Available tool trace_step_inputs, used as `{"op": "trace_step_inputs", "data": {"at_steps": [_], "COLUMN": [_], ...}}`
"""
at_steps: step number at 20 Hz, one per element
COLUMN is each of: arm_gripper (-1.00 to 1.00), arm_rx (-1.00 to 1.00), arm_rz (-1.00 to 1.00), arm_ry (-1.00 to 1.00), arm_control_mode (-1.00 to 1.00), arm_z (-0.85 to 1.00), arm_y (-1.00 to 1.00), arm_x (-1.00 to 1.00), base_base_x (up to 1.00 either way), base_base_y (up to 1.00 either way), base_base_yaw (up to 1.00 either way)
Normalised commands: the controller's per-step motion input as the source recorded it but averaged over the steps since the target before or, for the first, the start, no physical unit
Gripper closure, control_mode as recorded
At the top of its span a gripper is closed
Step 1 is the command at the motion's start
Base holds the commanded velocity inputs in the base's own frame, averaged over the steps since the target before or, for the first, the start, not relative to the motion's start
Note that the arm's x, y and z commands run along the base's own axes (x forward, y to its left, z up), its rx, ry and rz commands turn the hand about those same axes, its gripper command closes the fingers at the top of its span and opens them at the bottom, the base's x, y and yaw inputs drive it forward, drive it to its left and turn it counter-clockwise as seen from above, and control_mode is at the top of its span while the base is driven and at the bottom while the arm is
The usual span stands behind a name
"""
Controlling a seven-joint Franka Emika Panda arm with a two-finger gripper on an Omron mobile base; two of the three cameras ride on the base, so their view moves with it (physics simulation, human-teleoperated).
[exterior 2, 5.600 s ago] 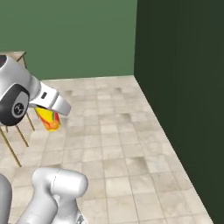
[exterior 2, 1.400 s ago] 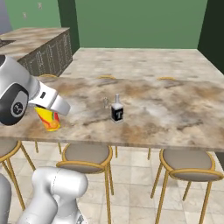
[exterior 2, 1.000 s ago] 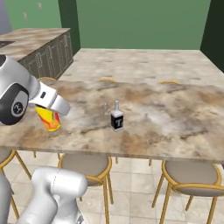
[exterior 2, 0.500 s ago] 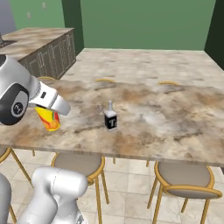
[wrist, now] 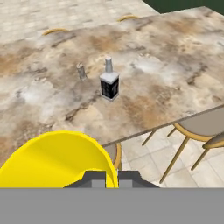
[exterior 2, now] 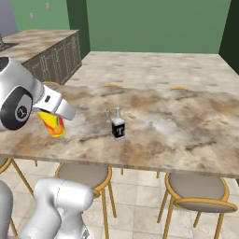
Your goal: Open the cabinet directly in front. Then move the liquor and the cup to the dining counter with the candle on it.
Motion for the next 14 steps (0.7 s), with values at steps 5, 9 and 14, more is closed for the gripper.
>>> {"op": "trace_step_inputs", "data": {"at_steps": [5, 9, 14], "arm_gripper": [1.00, 1.00, 1.00], "arm_rx": [0.00, 0.00, 0.07], "arm_rz": [-0.02, -0.05, 0.00], "arm_ry": [0.01, 0.04, 0.09], "arm_control_mode": [-1.00, -1.00, -1.00], "arm_z": [-0.07, -0.33, -0.47], "arm_y": [0.36, 0.68, 0.41], "arm_x": [0.95, 1.00, 0.99], "base_base_x": [0.00, 0.00, 0.00], "base_base_y": [0.00, 0.00, 0.00], "base_base_yaw": [0.00, 0.00, 0.00]}}
